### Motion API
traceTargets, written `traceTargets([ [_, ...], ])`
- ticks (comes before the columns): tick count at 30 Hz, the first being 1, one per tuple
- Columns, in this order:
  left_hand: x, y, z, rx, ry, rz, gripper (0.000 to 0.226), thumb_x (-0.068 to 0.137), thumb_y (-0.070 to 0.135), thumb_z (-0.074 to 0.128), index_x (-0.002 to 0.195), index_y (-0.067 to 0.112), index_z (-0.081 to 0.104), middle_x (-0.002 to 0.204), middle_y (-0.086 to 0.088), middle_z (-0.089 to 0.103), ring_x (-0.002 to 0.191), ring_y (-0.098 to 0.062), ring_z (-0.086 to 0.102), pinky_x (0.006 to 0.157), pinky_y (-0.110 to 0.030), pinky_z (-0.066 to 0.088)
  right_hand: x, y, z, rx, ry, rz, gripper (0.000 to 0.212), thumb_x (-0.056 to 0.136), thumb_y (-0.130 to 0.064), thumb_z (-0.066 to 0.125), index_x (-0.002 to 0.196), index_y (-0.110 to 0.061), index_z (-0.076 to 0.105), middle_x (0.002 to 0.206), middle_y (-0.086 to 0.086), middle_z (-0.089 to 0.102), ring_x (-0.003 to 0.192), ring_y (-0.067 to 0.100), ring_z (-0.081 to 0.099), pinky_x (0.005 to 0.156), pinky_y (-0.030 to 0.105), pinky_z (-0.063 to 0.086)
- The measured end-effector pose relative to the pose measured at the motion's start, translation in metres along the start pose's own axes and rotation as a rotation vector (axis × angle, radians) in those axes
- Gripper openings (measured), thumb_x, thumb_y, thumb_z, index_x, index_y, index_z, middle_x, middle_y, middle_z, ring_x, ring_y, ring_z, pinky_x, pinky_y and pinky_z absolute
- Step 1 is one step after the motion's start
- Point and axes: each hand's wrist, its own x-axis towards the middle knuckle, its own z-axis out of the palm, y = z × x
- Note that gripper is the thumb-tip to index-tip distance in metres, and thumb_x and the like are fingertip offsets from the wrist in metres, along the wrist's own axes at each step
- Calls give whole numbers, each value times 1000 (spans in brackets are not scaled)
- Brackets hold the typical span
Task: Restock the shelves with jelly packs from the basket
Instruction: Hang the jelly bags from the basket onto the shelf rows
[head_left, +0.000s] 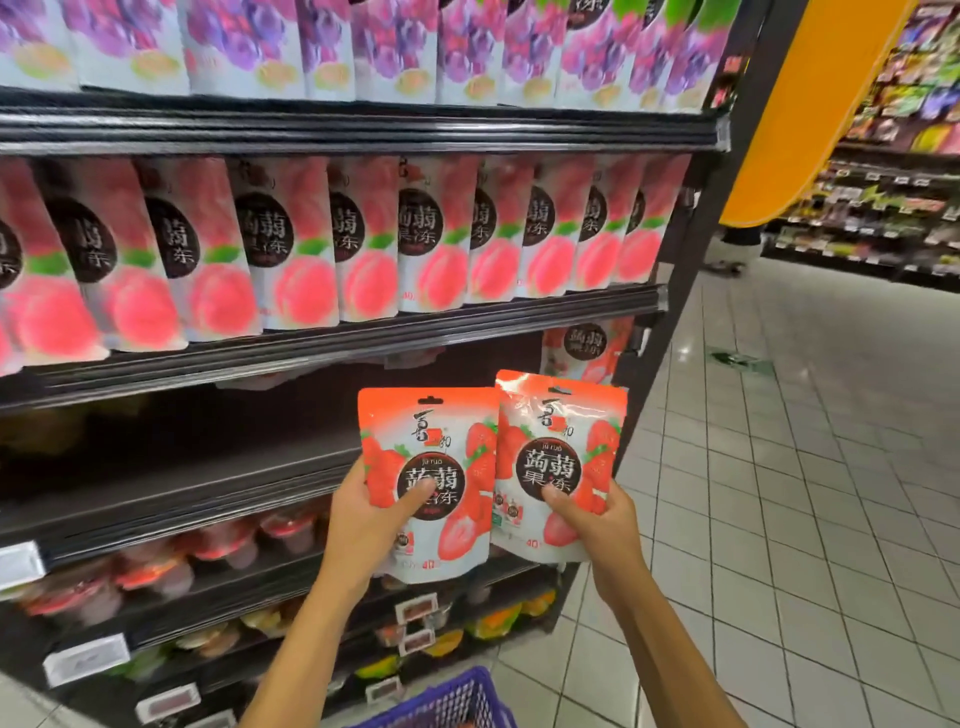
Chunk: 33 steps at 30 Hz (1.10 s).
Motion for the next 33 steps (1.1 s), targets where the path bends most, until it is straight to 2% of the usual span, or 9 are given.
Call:
traceTargets([
  [6, 17, -8, 30, -34, 31, -32, 44, 67, 30, 80, 107, 25, 64, 98, 12, 75, 87, -7, 72, 62, -15, 55, 36, 0, -14, 28, -31, -19, 58, 68, -28, 87, 120, -26, 62, 111, 3, 73, 102, 23, 71, 85, 44, 58],
  [9, 31, -13, 40, -28, 62, -63, 43, 69, 31, 81, 107, 25, 63, 98, 9, 75, 88, -8, 72, 63, -17, 56, 57, -2, -17, 2, -66, -37, 47, 70, -33, 85, 112, -39, 64, 108, -3, 74, 98, 19, 72, 83, 44, 59],
  [12, 46, -19, 50, -31, 85, -93, 44, 69, 34, 82, 109, 27, 64, 101, 6, 75, 91, -10, 72, 73, -29, 59, 78, -3, -22, 8, -77, -33, 51, 68, -34, 86, 114, -32, 65, 108, -2, 74, 99, 20, 72, 86, 48, 58],
  [16, 63, -25, 63, -41, 130, -111, 48, 63, 41, 82, 106, 29, 65, 100, 6, 76, 90, -13, 73, 73, -33, 59, 107, -3, -27, -11, -95, -19, 46, 71, -27, 85, 112, -24, 65, 105, 0, 75, 98, 23, 72, 87, 53, 57],
  [19, 75, -32, 72, -21, 170, -126, 41, 69, 35, 84, 104, 28, 65, 98, 5, 76, 90, -15, 73, 76, -36, 58, 127, -5, -27, -38, -107, -32, 44, 70, -29, 86, 109, -29, 66, 103, -5, 75, 96, 17, 72, 85, 45, 59],
  [21, 81, -36, 78, -14, 198, -135, 34, 73, 30, 84, 102, 28, 66, 96, 5, 76, 90, -14, 73, 78, -35, 58, 141, -6, -27, -41, -125, -42, 44, 71, -26, 86, 110, -24, 67, 101, -3, 76, 95, 17, 72, 85, 45, 59],
  [28, 93, -38, 89, 10, 242, -146, 37, 74, 30, 83, 106, 27, 65, 98, 7, 75, 90, -10, 72, 78, -31, 57, 182, -13, -18, -74, -129, -97, 39, 71, -24, 87, 106, -25, 69, 97, -5, 76, 92, 14, 72, 79, 34, 59],
  [31, 93, -36, 92, 12, 270, -138, 34, 75, 27, 82, 104, 26, 65, 95, 10, 76, 87, -8, 72, 68, -20, 56, 195, -17, -9, -72, -97, -135, 40, 72, -25, 87, 103, -38, 65, 97, -13, 73, 92, 5, 69, 79, 26, 57],
  [33, 94, -35, 94, 12, 286, -141, 33, 76, 25, 82, 104, 26, 65, 94, 10, 76, 85, -7, 72, 64, -16, 55, 200, -18, -4, -78, -74, -176, 42, 72, -28, 86, 97, -51, 61, 92, -25, 69, 88, -6, 65, 73, 14, 52],
])
